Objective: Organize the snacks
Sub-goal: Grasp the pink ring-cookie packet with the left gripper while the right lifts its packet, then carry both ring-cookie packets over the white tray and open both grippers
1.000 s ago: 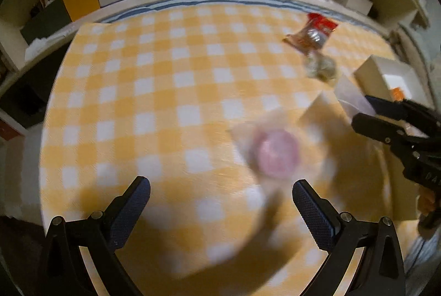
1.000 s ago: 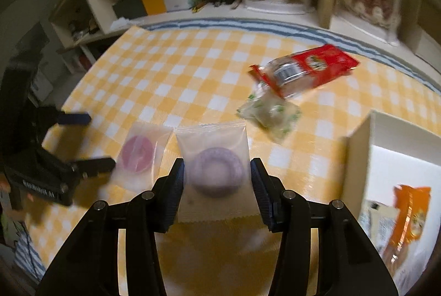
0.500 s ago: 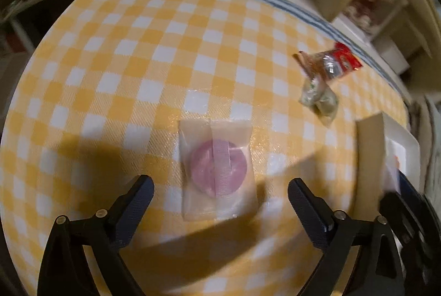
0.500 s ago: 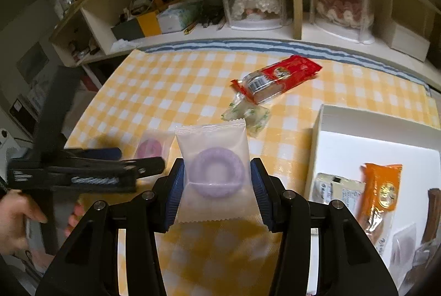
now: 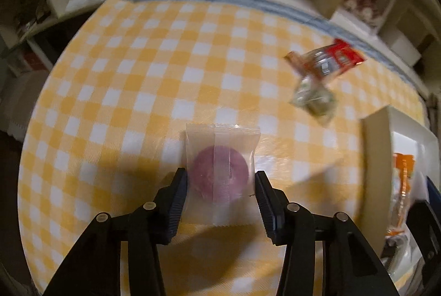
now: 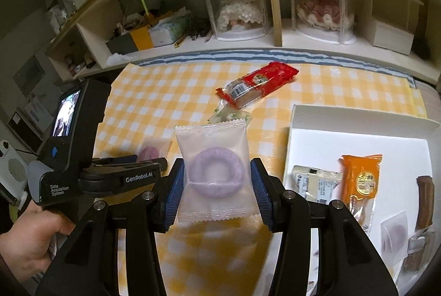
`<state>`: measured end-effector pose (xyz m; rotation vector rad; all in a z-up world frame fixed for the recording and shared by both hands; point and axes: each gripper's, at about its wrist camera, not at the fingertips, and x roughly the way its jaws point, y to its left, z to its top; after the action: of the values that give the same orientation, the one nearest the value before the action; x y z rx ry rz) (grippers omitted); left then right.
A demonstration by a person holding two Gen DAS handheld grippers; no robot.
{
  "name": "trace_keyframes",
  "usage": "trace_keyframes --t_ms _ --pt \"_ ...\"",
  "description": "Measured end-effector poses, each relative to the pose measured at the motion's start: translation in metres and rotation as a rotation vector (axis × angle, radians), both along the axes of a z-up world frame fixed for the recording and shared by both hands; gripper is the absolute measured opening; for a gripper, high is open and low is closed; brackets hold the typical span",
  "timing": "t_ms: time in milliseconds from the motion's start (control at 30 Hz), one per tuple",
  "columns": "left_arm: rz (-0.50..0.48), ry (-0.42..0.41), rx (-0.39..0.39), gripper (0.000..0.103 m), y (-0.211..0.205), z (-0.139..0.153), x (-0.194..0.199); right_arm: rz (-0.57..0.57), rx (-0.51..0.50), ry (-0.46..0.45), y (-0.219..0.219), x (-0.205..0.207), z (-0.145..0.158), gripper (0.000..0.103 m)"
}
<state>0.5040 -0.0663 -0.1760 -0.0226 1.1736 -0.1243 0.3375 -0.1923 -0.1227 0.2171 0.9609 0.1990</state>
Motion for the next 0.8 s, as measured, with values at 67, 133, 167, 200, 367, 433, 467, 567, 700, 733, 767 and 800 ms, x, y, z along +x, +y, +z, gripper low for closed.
trace_keyframes --t_ms 67,133,167,200,367,433,467,567,700,733,767,800 --pt "-0.031 -0.037 -0.035 0.047 -0.003 0.013 -0.008 -0.006 0.0 -0.01 -0.005 -0.003 0.004 0.049" --pt "-0.051 -0.064 -0.051 0.047 -0.007 0.025 -0.014 -0.013 -0.001 -0.024 -0.011 -0.006 0.009 0.049" --pt "-0.065 -0.083 -0.063 0.047 -0.011 0.033 -0.019 -0.015 -0.001 -0.028 -0.013 -0.006 0.011 0.049" --pt "-0.076 -0.098 -0.074 0.047 -0.012 0.04 -0.024 -0.019 0.0 -0.033 -0.016 -0.007 0.014 0.049" --pt "-0.115 -0.17 -0.127 0.047 -0.025 0.073 -0.044 -0.038 -0.003 -0.063 -0.039 -0.012 0.033 0.049" --pt "-0.131 -0.187 -0.153 0.047 -0.032 0.083 -0.051 -0.054 -0.004 -0.078 -0.05 -0.015 0.04 0.049" --pt "-0.141 -0.191 -0.16 0.047 -0.037 0.087 -0.055 -0.061 -0.005 -0.082 -0.054 -0.016 0.043 0.049" --pt "-0.178 -0.205 -0.175 0.047 -0.05 0.097 -0.064 -0.081 -0.011 -0.096 -0.071 -0.02 0.052 0.049" --pt "-0.222 -0.237 -0.188 0.047 -0.072 0.105 -0.07 -0.116 -0.025 -0.109 -0.094 -0.025 0.058 0.049" --pt "-0.233 -0.238 -0.193 0.047 -0.078 0.106 -0.072 -0.134 -0.022 -0.11 -0.102 -0.025 0.059 0.049" --pt "-0.24 -0.238 -0.196 0.047 -0.084 0.106 -0.072 -0.15 -0.02 -0.108 -0.109 -0.026 0.059 0.049" --pt "-0.251 -0.238 -0.202 0.047 -0.091 0.107 -0.073 -0.168 -0.021 -0.107 -0.118 -0.027 0.06 0.049"
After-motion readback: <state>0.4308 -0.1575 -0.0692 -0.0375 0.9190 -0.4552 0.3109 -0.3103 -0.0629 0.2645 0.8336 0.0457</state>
